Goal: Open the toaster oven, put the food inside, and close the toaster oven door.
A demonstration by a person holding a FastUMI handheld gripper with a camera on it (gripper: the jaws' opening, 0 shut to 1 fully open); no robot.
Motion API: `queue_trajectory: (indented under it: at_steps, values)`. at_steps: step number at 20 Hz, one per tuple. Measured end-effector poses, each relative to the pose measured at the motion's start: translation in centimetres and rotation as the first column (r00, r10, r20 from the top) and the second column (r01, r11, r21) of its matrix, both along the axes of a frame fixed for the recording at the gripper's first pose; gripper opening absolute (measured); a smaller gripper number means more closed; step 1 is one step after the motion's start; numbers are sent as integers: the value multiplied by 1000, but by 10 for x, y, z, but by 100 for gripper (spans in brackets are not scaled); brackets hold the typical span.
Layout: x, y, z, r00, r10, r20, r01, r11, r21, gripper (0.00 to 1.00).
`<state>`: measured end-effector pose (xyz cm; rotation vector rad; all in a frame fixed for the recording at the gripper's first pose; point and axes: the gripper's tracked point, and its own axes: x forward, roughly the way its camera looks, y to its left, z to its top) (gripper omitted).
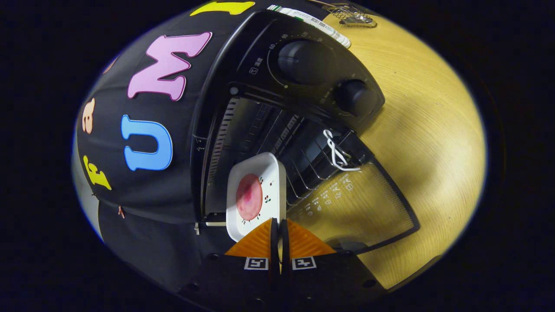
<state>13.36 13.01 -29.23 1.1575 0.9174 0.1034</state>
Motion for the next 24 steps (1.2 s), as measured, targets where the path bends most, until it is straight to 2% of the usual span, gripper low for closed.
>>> queue_trajectory:
  at_steps: [4, 7, 9, 15, 19, 21, 24]
  values:
    - [29, -8, 0, 991, -111, 69, 115, 992, -51, 5]
    - [47, -8, 0, 979, -181, 95, 184, 983, -27, 5]
    - [54, -5, -4, 974, -211, 88, 213, 977, -23, 5]
    - [57, -19, -16, 947, -315, 64, 321, 936, -141, 6]
    - [54, -24, -9, 939, -326, 108, 341, 922, -185, 10]
    - [48, -18, 2, 942, -312, 125, 330, 928, -171, 27]
    - [26, -3, 13, 962, -237, 134, 256, 954, -154, 89]
